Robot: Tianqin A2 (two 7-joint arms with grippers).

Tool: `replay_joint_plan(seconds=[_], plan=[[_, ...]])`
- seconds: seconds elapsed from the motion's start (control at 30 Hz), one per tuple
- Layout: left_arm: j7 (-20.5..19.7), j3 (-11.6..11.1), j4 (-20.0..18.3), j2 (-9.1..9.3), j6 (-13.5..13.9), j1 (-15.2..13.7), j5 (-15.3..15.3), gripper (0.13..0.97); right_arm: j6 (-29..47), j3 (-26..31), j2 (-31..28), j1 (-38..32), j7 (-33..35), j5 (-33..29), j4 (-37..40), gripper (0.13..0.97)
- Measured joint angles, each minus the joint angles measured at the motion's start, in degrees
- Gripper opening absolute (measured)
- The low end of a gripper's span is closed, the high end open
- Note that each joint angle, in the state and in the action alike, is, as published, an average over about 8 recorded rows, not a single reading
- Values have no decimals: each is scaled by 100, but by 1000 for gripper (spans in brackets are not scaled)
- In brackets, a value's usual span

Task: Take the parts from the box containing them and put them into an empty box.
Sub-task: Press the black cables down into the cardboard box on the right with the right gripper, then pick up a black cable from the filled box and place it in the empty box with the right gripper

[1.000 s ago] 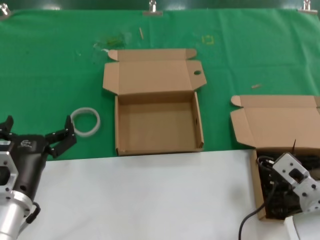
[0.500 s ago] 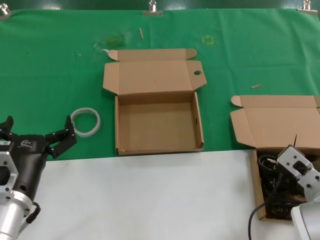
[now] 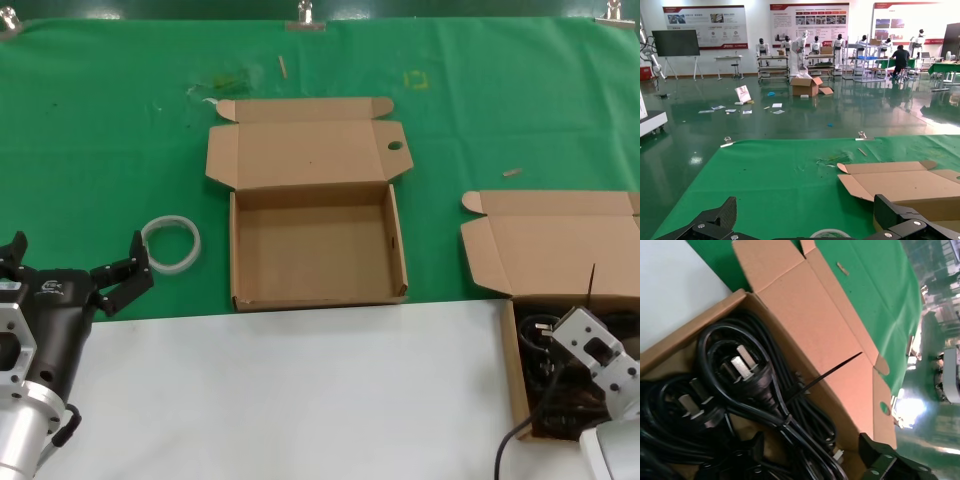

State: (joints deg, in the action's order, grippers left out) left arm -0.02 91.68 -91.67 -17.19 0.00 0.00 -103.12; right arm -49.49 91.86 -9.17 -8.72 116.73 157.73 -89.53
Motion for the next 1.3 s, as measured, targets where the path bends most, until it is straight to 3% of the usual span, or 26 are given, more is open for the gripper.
replay_joint_plan(seconds=[0.13,0.27,0.53,0.83,1.1,1.3], plan=[[0,0,0,0,0,0,0,966,13,13,1,62,-75,0,5,622],[0,0,0,0,0,0,0,966,16,16,3,109,-123,0,-10,622],[0,0,0,0,0,0,0,966,-89,25,4,150,-171,0,-158,408],[0,0,0,0,0,0,0,966,-387,212,5,120,-213,0,-518,254],[0,0,0,0,0,0,0,966,-767,581,6,52,-307,-1,-1056,218],[0,0,0,0,0,0,0,966,-811,1178,6,-311,-375,-1,-1337,212]])
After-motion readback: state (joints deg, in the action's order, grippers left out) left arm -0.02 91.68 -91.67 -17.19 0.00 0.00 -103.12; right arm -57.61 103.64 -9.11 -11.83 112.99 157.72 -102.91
